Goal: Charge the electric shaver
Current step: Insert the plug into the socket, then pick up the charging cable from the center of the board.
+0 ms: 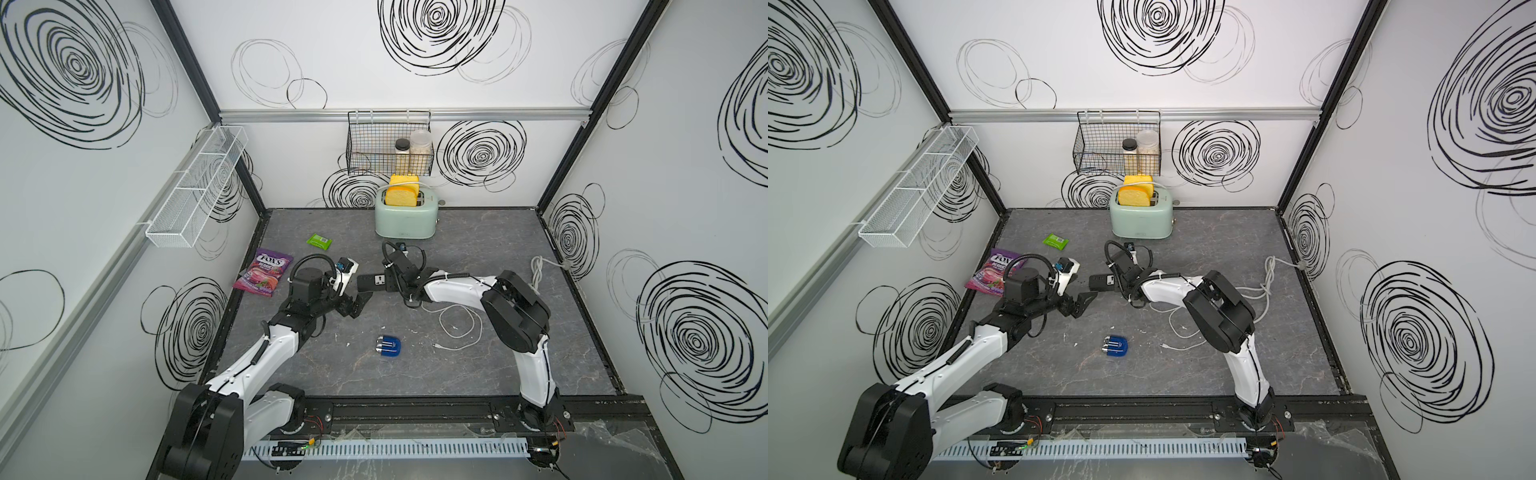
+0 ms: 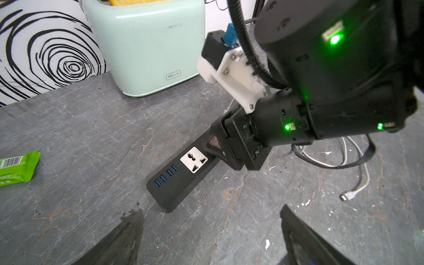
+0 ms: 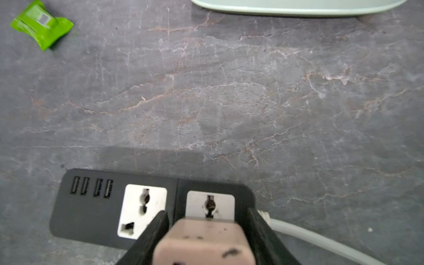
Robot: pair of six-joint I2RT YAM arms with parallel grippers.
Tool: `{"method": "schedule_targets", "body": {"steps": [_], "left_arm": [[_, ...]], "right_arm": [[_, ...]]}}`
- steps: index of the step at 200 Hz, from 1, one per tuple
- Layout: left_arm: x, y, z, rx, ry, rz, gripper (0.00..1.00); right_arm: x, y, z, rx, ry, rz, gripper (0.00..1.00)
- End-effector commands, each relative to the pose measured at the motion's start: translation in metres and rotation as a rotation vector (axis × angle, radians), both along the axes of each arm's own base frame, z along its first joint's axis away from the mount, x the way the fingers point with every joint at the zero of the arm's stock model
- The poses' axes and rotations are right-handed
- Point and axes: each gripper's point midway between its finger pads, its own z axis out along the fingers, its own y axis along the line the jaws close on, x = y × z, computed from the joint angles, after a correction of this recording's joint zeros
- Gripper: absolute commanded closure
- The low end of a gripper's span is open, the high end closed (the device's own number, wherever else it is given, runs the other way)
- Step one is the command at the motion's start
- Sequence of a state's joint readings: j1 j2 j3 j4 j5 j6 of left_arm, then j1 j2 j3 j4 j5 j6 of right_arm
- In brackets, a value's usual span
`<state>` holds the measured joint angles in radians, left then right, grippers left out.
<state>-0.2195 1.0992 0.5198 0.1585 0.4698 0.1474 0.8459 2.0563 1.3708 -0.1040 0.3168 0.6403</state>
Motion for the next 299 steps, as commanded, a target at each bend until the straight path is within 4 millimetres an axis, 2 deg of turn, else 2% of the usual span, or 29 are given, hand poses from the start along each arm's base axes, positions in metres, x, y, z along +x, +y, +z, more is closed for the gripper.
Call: {"method": "schedule_targets", "body": {"steps": [1,20,53,55,57,59,69,127,152,182,205,237,252,266,299], "left_arm": [[0.003,-0.002,0.019,-0.024,-0.06,-0.005,0.03],[0.002,-0.003,0.02,-0.025,-0.064,-0.009,0.03],[0.002,-0.004,0.022,-0.028,-0.068,-0.01,0.03],[0.002,-0.004,0.023,-0.028,-0.07,-0.01,0.03],[0.002,-0.004,0.023,-0.028,-0.068,-0.01,0.03],[0.002,-0.004,0.023,-0.028,-0.067,-0.011,0.03],[0.002,-0.005,0.024,-0.029,-0.069,-0.011,0.03],[0.0,-0.006,0.029,-0.042,-0.08,-0.014,0.03],[-0.002,-0.006,0.03,-0.047,-0.081,-0.019,0.03],[-0.004,-0.006,0.032,-0.049,-0.083,-0.02,0.03],[-0.003,-0.006,0.037,-0.051,-0.092,-0.017,0.03],[0.0,-0.003,0.053,-0.084,-0.118,-0.008,0.03],[0.001,-0.003,0.058,-0.088,-0.125,-0.007,0.03],[0.002,-0.002,0.061,-0.082,-0.128,-0.01,0.03],[-0.004,-0.007,0.067,-0.1,-0.136,-0.049,0.03]], "right_arm": [[-0.021,-0.016,-0.017,-0.045,0.09,-0.016,0.35],[-0.024,-0.016,-0.015,-0.048,0.075,-0.016,0.28],[-0.033,-0.011,-0.009,-0.047,0.058,0.002,0.22],[-0.034,-0.011,-0.009,-0.047,0.059,0.005,0.19],[-0.035,-0.01,-0.008,-0.046,0.058,0.008,0.09],[-0.036,-0.01,-0.008,-0.046,0.059,0.01,0.04],[-0.042,-0.009,-0.007,-0.043,0.06,0.018,0.01],[-0.08,0.015,0.007,0.036,0.089,0.151,0.01],[-0.091,0.022,0.011,0.067,0.105,0.219,0.01],[-0.107,0.038,0.016,0.127,0.151,0.392,0.0],[-0.131,0.055,0.038,0.216,0.134,0.602,0.01],[-0.159,0.063,0.086,0.313,0.041,0.849,0.01],[-0.17,0.057,0.103,0.298,0.001,0.94,0.05],[-0.18,0.043,0.109,0.232,-0.036,1.004,0.08],[-0.187,-0.02,0.097,-0.022,-0.096,0.999,0.08]]}}
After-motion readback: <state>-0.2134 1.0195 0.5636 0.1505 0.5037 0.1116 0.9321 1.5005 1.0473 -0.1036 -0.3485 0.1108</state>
